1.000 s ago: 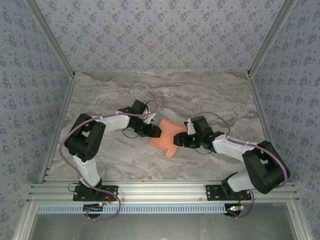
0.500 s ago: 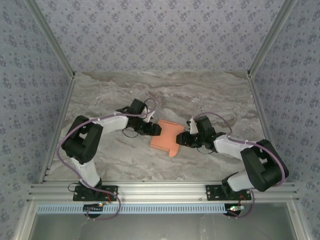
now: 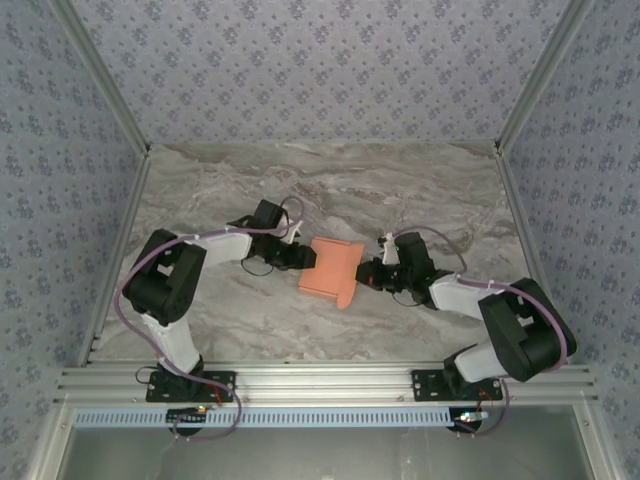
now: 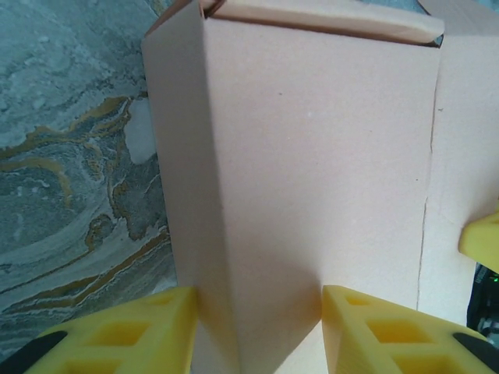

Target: Fold the paper box

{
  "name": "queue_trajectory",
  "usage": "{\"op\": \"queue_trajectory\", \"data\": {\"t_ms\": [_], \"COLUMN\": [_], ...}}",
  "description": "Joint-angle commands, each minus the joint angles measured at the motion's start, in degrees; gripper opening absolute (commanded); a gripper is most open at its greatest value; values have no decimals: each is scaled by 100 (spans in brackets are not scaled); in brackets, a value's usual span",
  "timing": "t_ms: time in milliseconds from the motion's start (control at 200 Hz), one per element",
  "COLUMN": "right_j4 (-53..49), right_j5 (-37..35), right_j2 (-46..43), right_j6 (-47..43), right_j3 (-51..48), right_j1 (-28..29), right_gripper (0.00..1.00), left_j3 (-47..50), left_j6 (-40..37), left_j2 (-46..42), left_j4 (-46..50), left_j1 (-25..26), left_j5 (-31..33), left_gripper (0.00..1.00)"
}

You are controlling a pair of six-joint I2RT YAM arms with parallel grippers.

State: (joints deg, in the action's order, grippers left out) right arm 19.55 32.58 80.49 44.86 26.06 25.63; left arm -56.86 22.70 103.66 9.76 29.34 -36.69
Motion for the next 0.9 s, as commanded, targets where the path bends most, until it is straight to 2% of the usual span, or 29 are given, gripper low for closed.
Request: {"op": "queue_trajectory", "data": {"t_ms": [0, 420, 894], "right_j4": [356, -131, -567], "right_j5": [144, -84, -599], "right_j2": [-301, -1130, -1281], "right_j6": [143, 227, 448], "right_j3": [-1, 126, 348], "right_j1": [37, 56, 296], "right_gripper": [2, 2, 4], "left_j3": [140, -12, -318], "left_j6": [177, 297, 297], "left_j2": [14, 235, 540], "left_j4": [-302, -431, -413], "left_j1": [49, 82, 297], "left_j5": [-451, -655, -650], "left_gripper": [44, 52, 57]}}
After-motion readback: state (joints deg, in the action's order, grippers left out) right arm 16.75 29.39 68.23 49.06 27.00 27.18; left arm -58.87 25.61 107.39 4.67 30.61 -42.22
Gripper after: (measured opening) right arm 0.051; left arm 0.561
